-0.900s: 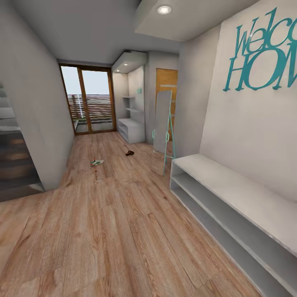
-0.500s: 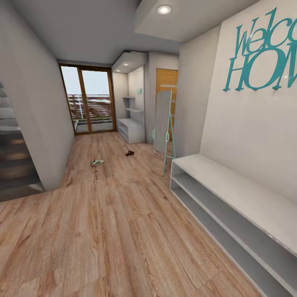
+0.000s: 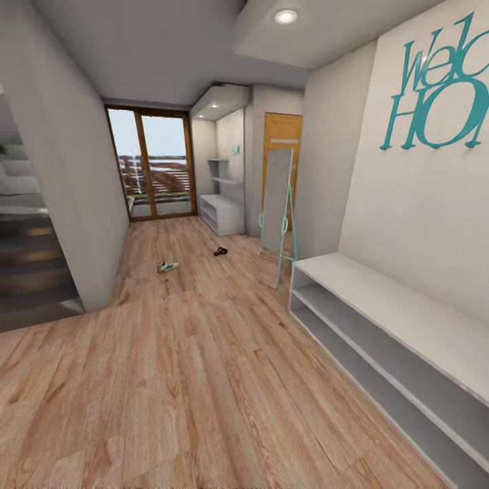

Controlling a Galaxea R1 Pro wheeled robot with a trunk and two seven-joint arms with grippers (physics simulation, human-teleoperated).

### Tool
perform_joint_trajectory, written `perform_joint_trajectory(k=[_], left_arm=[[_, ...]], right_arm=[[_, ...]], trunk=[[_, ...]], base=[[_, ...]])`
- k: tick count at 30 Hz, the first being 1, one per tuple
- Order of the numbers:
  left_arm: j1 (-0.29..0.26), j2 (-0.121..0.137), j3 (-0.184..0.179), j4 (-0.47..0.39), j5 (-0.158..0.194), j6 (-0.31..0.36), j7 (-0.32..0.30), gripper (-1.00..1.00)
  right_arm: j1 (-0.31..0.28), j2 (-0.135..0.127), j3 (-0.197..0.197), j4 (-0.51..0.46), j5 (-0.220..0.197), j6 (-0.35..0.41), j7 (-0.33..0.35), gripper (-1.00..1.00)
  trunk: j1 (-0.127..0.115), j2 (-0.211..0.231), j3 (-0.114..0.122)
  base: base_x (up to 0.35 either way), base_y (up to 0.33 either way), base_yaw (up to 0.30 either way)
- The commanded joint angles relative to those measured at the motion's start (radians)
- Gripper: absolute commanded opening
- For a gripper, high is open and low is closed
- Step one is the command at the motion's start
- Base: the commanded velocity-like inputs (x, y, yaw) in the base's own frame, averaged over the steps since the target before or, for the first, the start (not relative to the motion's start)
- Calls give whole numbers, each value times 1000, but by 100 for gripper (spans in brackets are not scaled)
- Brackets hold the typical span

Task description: Pick up the two gym shoes and the two sandals from the corridor floor and place them onto the hallstand (shoe rack) in the corridor, making sure they are on the rack and not on the floor. Arrange them so the two gym shoes are next to each other and the two sandals are next to each other.

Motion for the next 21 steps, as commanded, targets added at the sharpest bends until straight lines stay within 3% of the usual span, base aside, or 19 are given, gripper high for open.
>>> perform_joint_trajectory(k=[1, 9, 14, 21], left_arm=[[-1, 0, 0, 0, 0, -9, 0, 100], [-1, 0, -1, -35, 0, -27, 0, 100], [-2, -1, -2, -63, -1, -29, 0, 100], [-1, -2, -2, -217, -1, -30, 0, 100]], right_arm=[[0, 0, -1, -1, 0, 0, 1, 100], [0, 0, -1, -1, 0, 0, 1, 100], [0, 0, 0, -2, 0, 0, 1, 100], [0, 0, -1, -10, 0, 0, 0, 100]], trunk=[[0, -1, -2], [0, -1, -9], [0, -1, -14], [0, -1, -20]], base=[[-69, 296, 171], [-24, 271, 218], [-2, 49, 239], [0, 4, 240]])
